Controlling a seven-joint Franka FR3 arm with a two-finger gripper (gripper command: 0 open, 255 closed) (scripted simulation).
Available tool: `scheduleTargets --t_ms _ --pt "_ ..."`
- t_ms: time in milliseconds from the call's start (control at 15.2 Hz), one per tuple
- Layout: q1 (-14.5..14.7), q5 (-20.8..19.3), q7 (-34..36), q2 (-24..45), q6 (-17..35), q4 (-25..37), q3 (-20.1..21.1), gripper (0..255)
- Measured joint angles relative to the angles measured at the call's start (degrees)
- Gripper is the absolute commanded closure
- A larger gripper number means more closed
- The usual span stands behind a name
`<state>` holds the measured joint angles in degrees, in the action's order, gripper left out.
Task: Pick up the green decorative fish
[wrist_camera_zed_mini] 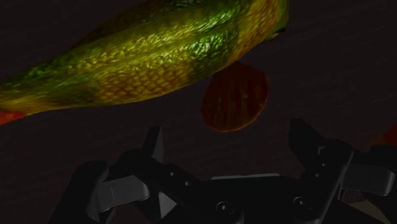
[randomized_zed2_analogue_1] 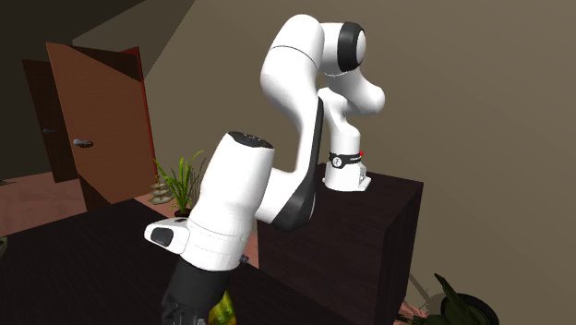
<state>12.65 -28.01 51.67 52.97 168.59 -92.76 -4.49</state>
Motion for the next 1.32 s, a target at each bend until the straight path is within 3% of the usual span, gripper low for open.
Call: scheduleTargets --t_ms 198,264,924,1320 --pt "0.37 -0.06 0.53 2.04 0.85 1.23 -0.52 0" --pt "0.43 -0.08 0.61 2.27 0.98 1.31 -0.60 255" --pt "0.49 -0.11 0.72 2.30 1.16 1.43 -0.76 255" --pt "-0.12 0.03 -0.17 -1.04 -0.42 -0.60 0.15 255"
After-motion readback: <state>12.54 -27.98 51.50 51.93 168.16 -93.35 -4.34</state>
